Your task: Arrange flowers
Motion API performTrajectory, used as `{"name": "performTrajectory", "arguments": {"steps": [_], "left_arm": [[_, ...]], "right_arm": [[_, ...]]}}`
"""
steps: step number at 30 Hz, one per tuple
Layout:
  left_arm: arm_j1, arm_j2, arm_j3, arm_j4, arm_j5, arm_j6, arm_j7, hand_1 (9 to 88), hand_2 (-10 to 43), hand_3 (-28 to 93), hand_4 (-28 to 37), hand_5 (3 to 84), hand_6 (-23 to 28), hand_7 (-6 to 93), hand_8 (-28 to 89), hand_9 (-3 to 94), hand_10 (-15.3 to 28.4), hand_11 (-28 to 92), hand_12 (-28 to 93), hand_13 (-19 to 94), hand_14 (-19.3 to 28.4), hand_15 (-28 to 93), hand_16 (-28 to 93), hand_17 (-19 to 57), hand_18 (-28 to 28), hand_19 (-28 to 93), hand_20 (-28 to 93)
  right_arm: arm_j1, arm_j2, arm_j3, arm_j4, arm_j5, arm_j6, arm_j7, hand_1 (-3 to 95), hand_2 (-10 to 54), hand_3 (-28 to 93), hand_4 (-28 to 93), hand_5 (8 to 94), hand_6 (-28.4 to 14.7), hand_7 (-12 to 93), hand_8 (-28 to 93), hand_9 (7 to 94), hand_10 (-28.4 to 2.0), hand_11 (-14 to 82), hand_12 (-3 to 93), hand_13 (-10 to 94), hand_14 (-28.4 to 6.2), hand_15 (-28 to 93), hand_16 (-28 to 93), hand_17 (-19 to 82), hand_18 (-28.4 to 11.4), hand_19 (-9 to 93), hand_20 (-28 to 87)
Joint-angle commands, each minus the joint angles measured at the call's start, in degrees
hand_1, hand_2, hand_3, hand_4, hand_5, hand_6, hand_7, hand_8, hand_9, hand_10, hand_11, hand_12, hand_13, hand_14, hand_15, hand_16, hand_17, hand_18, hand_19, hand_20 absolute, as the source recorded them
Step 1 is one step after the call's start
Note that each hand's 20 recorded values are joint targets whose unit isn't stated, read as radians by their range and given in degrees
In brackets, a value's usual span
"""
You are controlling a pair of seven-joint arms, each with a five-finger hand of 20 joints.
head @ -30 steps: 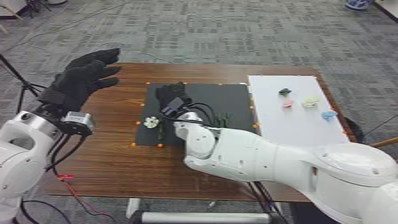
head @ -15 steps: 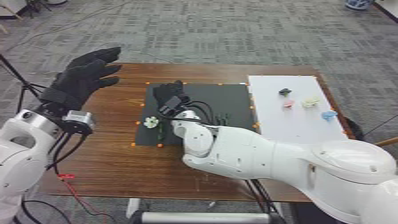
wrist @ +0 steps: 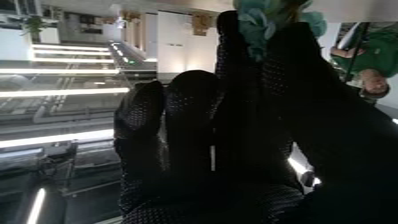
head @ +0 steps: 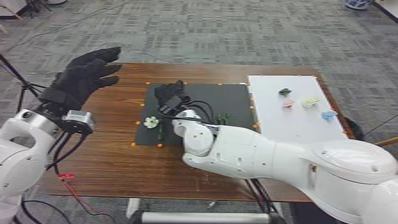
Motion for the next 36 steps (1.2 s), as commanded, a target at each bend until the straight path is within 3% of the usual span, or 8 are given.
{"name": "performTrajectory", "arguments": {"steps": [1,13,16,25,29,32,34,36], "left_arm": [[-0.07,-0.30,-0.37,-0.04,-0.34,-0.51,-0.35,25.7,-4.9,68,-26.4,26.3,2.9,14.4,-6,20.8,9.6,3,24,15,12.7,18,4,-7.0,19.8,34,9],[-0.12,-0.34,-0.35,-0.02,-0.28,-0.40,-0.27,25.7,-4.8,68,-26.6,26.5,3.0,15.0,-6,20.9,9.9,5,24,15,12.9,20,4,-7.1,19.9,35,9],[0.05,-0.43,-0.43,-0.10,-0.33,-0.35,-0.50,25.7,-4.8,68,-26.7,26.5,3.0,15.6,-6,20.8,9.9,6,24,15,13.0,21,3,-7.3,19.9,35,9],[-0.07,-0.48,-0.23,-0.04,-0.35,0.02,-0.30,25.6,-4.7,68,-26.8,26.4,2.9,16.3,-7,20.6,9.8,7,23,14,13.1,22,2,-7.4,20.0,36,9],[0.54,-0.68,-0.75,-0.27,-0.27,0.26,0.12,25.6,-4.8,68,-26.9,26.4,3.0,16.0,-7,20.6,9.9,7,22,14,13.0,23,2,-7.4,19.9,36,9],[2.29,-1.06,-2.14,-1.01,-0.12,0.87,0.63,25.6,-4.7,68,-26.8,26.3,3.1,15.5,-7,20.4,9.7,7,22,14,13.0,23,2,-7.4,20.0,36,9],[3.70,-1.31,-3.28,-1.55,0.01,1.38,1.05,25.7,-4.7,68,-26.8,26.2,3.0,14.8,-7,20.3,9.6,6,22,14,12.9,23,2,-7.4,20.0,36,9],[5.26,-1.84,-4.53,-2.16,-0.06,1.65,1.25,25.6,-4.7,68,-26.7,26.0,2.9,14.2,-6,20.4,9.4,6,22,14,12.9,24,2,-7.4,20.0,36,9]], "right_arm": [[0.74,0.11,1.03,-1.04,-0.35,-1.05,0.33,48.1,-9.5,78,-28,61.0,4.3,42,-7,75.1,-3.0,9.2,40.6,60,-5.6,73,44,29,-18.9,80,57],[0.65,0.46,2.11,-1.49,-0.38,-2.68,-0.20,43.0,-9.5,82,-28,59.3,4.0,38,-5,68.9,-4.4,18.3,33.8,57,-6.5,76,39,28,-19.0,79,58],[0.17,0.40,2.70,-1.49,-0.56,-2.91,-0.22,40.5,-9.5,84,-28,58.3,3.9,35,-10,65.0,-5.6,24.5,30.4,56,-6.8,76,38,28,-19.2,80,58],[1.01,0.80,2.47,-1.98,-0.62,-2.01,0.08,38.4,-9.5,85,-28,58.0,3.8,35,-16,62.5,-6.6,28.5,26.2,56,-7.1,77,38,27,-19.3,80,58],[2.85,1.56,1.58,-3.38,-0.47,-1.21,0.52,38.0,-9.5,85,-28,57.7,3.6,35,-18,62.1,-6.8,29.1,25.1,56,-7.1,77,38,27,-19.3,80,58],[4.39,3.10,2.01,-6.30,-0.88,-1.94,0.63,37.6,-9.5,86,-28,56.8,3.2,35,-18,61.4,-7.1,28.9,24.8,55,-7.4,77,38,27,-19.4,80,58],[5.21,5.28,4.03,-9.62,-0.20,-5.37,-2.39,37.0,-9.5,86,-28,55.8,2.8,35,-18,59.9,-7.4,28.8,24.8,55,-7.7,77,38,27,-19.5,80,58],[7.20,7.34,3.05,-12.47,1.02,-4.65,-3.51,36.7,-9.5,87,-27,53.2,2.4,34,-17,58.3,-7.6,28.7,24.7,55,-7.8,77,37,27,-19.6,80,58]]}}
